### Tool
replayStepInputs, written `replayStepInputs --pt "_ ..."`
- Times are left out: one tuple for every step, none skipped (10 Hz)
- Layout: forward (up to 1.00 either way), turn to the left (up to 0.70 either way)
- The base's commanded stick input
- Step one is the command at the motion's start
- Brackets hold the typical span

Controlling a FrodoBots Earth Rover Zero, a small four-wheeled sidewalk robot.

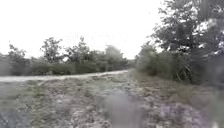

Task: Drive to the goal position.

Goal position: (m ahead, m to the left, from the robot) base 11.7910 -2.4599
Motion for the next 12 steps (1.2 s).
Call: replayStepInputs --pt "1.0 0.0" --pt "1.0 0.0" --pt "1.0 0.0" --pt "1.0 0.0" --pt "1.0 0.0" --pt "1.0 0.0" --pt "1.0 0.0" --pt "1.0 0.0" --pt "1.0 0.0" --pt "1.0 0.0" --pt "1.0 0.0" --pt "1.0 0.0"
